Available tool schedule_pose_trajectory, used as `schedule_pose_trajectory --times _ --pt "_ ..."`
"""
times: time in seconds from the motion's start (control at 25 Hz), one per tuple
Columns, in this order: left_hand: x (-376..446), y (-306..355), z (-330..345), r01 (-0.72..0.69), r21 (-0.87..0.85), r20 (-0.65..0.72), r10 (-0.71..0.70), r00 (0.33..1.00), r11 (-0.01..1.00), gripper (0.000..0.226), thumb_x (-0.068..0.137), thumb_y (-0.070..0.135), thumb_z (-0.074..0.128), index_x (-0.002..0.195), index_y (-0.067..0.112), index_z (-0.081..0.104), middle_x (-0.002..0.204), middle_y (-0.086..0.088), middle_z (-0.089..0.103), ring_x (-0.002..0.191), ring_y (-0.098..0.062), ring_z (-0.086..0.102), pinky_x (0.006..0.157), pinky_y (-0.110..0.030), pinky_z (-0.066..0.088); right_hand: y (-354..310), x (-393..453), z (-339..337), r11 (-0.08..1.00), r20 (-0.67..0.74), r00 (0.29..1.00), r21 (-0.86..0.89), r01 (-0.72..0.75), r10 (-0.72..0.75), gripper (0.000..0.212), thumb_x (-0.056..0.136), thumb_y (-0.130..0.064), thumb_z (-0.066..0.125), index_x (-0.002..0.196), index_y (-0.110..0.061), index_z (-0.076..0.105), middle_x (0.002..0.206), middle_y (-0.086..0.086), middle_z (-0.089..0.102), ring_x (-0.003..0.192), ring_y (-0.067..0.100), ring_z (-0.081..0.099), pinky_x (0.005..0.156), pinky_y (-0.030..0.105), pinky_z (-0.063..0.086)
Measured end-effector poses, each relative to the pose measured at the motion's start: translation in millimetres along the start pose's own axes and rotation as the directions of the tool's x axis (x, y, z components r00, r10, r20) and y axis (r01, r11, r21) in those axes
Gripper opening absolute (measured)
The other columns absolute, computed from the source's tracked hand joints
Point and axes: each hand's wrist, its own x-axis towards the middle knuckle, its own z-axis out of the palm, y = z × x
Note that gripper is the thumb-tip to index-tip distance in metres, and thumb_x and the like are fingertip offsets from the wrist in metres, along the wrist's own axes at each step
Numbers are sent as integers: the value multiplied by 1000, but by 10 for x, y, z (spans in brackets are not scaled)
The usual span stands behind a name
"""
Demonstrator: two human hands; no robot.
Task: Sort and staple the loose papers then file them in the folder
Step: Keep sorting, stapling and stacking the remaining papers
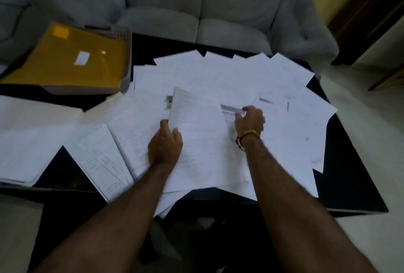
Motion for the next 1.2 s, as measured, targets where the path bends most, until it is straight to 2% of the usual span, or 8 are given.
schedule_pose_trajectory --times 0.24,0.36,0.52,0.8,0.92,1.0,1.12,1.2 --pt "73 36 65 -29 88 -39 33 999 996 27 94 31 48 110 9 47 90 -11 66 72 -30 61 58 -29 36 -287 422 168 953 188 982 -302 32 27 81 69 -50 80 130 -9 47 135 14 40 127 38 38 99 51 39" --pt "85 33 75 -28 99 -40 32 999 995 26 94 31 48 109 9 47 90 -10 66 68 -25 57 56 -28 35 -302 666 135 958 319 940 -285 -22 117 100 60 -52 86 134 -4 38 137 15 42 130 38 40 102 49 40" --pt "95 16 104 -39 78 -44 42 998 996 25 95 32 49 107 10 48 92 -8 66 63 -15 48 55 -26 39 -295 774 150 939 381 919 -341 41 98 96 49 -66 84 120 -7 56 129 15 55 123 36 49 100 47 43" --pt "112 -10 100 -51 67 -28 53 998 996 23 95 34 48 105 14 46 85 -4 64 61 -17 55 54 -30 51 -300 674 68 927 317 946 -370 59 66 108 60 -60 82 139 -6 32 142 15 33 134 39 31 105 55 37" --pt "117 -21 102 -52 66 -35 54 998 996 23 94 34 49 106 14 48 85 -3 65 60 -15 53 53 -28 50 -333 756 50 955 414 909 -282 87 39 99 61 -52 86 133 -2 41 135 15 49 125 34 48 102 41 44" --pt "109 -20 103 -54 60 -25 56 998 997 24 94 34 49 108 15 48 88 -3 66 61 -14 54 54 -27 51 -344 761 59 969 417 909 -230 90 14 77 67 -44 85 123 -1 54 123 14 58 114 32 56 92 34 47" --pt "94 -19 94 -61 33 -17 61 998 998 24 95 34 49 109 15 48 91 -4 67 67 -19 61 56 -27 49 -302 664 34 999 318 948 -30 12 -2 23 77 -25 77 85 -5 66 87 12 66 88 31 64 68 29 45" --pt "89 -5 75 -56 6 -3 56 998 998 24 95 32 49 108 13 49 91 -7 67 72 -25 63 59 -30 49 -311 569 -95 992 223 975 118 -47 19 15 77 -23 74 72 -12 65 72 7 62 79 29 64 64 27 44"
